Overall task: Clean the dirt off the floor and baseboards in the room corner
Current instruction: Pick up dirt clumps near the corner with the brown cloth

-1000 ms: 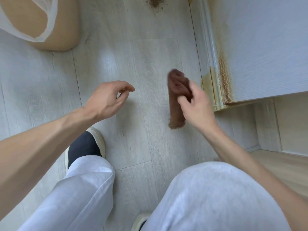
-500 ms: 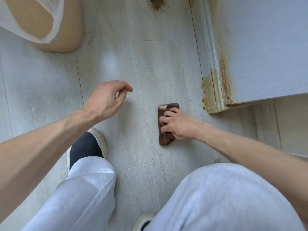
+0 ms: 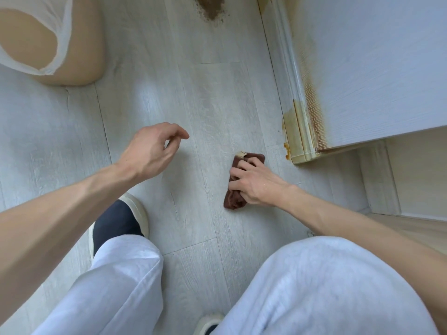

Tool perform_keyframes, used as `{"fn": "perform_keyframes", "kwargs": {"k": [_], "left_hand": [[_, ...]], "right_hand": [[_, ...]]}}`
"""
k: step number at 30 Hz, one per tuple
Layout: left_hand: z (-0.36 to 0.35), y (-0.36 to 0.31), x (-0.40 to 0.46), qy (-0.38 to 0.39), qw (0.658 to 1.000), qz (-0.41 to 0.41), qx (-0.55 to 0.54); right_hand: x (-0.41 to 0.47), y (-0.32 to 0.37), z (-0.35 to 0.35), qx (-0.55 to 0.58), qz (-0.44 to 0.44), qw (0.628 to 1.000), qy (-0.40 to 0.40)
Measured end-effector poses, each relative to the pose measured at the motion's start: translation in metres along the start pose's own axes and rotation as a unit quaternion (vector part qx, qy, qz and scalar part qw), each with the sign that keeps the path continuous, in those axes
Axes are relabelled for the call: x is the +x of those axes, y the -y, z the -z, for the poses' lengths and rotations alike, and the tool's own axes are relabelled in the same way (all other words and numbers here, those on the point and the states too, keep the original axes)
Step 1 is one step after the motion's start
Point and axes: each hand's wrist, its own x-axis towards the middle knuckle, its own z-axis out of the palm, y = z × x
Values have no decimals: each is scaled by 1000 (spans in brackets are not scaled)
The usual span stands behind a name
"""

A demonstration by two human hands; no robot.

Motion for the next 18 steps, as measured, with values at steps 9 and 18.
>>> {"fn": "perform_keyframes", "kwargs": {"k": [9,18], "left_hand": [[-1,0,3,1,1000,0,0],[0,6,-3,5,1000,2,3]], "right_hand": [[8,-45,57,212,-190,951,-122],[5,-38,-4,294,-313,899,-88]]}}
